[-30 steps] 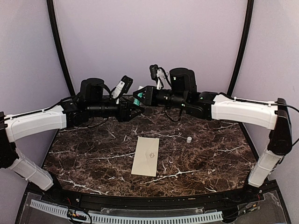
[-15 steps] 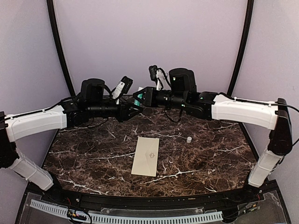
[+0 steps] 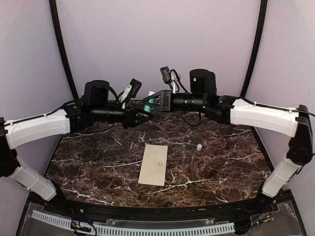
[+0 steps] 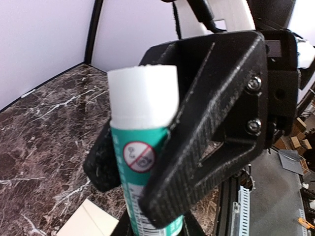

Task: Place the letter into the envelope and seal it
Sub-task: Screw the solid glue.

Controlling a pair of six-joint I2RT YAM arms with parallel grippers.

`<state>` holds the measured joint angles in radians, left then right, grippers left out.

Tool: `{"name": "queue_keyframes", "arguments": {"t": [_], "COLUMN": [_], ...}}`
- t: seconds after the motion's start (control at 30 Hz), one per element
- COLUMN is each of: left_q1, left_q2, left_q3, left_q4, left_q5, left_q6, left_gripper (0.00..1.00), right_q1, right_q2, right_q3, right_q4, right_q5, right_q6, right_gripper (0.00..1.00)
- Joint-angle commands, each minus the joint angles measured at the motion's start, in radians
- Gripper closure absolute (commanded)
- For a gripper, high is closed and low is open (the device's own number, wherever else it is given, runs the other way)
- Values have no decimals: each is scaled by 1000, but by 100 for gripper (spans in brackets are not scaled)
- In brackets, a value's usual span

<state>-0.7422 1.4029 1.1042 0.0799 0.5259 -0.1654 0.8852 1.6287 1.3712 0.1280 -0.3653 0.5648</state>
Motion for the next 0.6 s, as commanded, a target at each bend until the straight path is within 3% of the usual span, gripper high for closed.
{"name": "queue_keyframes", "arguments": {"t": [0.0, 0.3, 0.47, 0.57], "left_q1": [-6, -5, -6, -6], "left_q2": [-7, 8, 23, 29], "left_q3": [36, 59, 62, 60], "left_q4": [38, 74, 90, 103], "left_q5": [293, 522, 562, 562], "left_q6": [4, -41, -62, -75], "left_gripper": [100, 100, 100, 100], "right_q1": [-43, -48, -48, -48], "right_q2": [-49, -67, -71, -79], "right_q3": [-20, -52, -56, -66], "right_q4": [136, 249, 247, 235], "right_q5": [-257, -597, -662, -621], "right_q6": [-14, -10, -11, -20], "right_gripper": [100, 100, 100, 100]}}
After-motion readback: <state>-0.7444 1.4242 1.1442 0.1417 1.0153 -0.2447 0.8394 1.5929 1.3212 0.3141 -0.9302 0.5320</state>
